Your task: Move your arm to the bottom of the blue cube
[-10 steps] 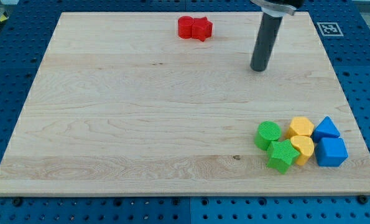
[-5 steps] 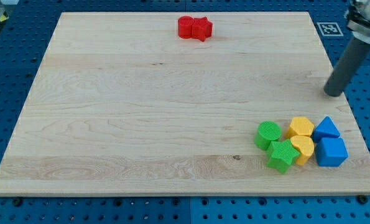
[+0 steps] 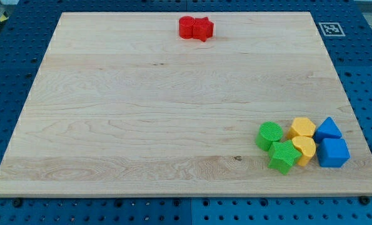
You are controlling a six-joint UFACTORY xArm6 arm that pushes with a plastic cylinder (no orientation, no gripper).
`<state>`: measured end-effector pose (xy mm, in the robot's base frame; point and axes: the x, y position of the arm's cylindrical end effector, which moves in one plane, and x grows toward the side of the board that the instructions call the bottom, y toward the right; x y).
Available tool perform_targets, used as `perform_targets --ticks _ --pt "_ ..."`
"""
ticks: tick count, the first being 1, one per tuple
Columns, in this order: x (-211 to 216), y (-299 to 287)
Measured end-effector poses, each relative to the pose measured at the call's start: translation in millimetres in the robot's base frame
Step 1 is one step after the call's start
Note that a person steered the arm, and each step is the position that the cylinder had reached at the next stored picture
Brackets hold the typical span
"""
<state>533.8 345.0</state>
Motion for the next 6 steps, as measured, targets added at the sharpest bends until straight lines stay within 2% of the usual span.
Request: perform_targets --ticks 2,4,6 --pt "7 0" --pt "69 -1" --pt "83 -8"
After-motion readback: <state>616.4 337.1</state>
